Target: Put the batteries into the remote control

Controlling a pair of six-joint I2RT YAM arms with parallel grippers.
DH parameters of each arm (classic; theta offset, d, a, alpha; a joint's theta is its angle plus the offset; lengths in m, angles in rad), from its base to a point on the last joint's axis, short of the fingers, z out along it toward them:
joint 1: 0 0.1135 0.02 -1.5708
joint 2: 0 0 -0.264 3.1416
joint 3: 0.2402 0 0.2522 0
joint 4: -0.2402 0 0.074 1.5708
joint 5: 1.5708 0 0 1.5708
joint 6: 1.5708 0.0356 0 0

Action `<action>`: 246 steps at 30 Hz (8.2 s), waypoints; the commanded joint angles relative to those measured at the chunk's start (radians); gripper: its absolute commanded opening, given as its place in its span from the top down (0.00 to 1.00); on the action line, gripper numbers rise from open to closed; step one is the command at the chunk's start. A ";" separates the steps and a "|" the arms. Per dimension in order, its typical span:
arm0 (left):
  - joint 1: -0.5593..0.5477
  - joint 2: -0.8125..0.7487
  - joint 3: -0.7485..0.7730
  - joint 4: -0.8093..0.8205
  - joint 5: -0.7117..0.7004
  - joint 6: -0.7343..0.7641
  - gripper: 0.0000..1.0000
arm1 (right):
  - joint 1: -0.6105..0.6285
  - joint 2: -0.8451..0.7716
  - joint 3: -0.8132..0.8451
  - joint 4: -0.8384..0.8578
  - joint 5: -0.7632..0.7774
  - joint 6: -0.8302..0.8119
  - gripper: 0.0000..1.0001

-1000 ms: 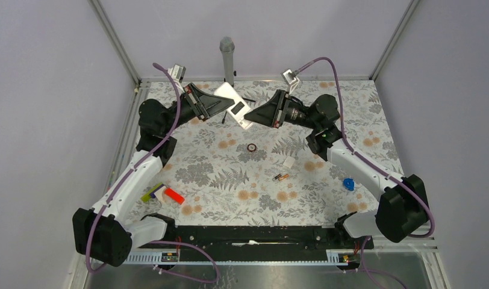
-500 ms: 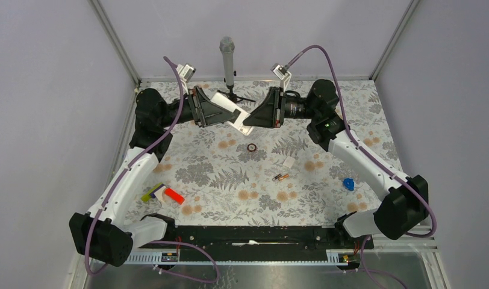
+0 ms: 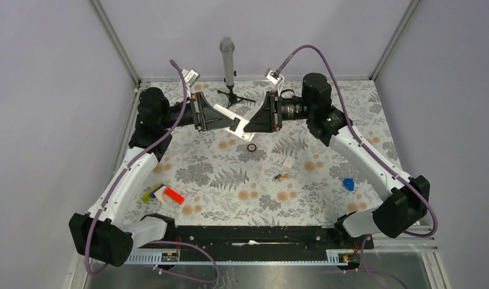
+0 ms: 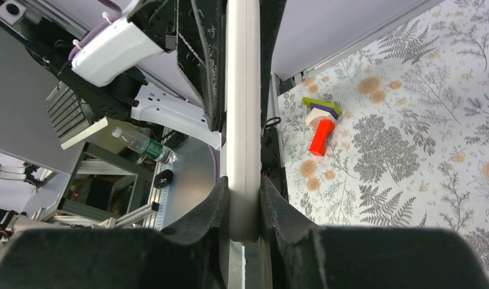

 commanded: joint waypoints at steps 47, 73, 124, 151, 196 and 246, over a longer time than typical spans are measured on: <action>0.031 -0.214 -0.170 -0.245 -0.774 0.395 1.00 | -0.062 0.204 -0.341 -0.690 1.102 0.589 0.62; 0.029 -0.205 -0.204 -0.213 -0.776 0.388 1.00 | -0.034 0.245 -0.348 -0.743 1.067 0.642 0.58; -0.064 0.048 -0.224 0.411 -0.428 -0.233 1.00 | 0.084 -0.038 0.266 -0.447 0.928 0.000 1.00; -0.065 0.078 -0.285 0.650 -0.448 -0.499 1.00 | 0.248 0.020 0.392 -0.592 1.258 -0.113 1.00; -0.065 0.103 -0.318 0.865 -0.499 -0.620 1.00 | 0.247 0.144 0.552 -0.781 1.162 -0.028 0.82; -0.064 0.098 -0.344 0.828 -0.527 -0.595 1.00 | 0.246 0.135 0.561 -0.795 1.322 0.060 0.70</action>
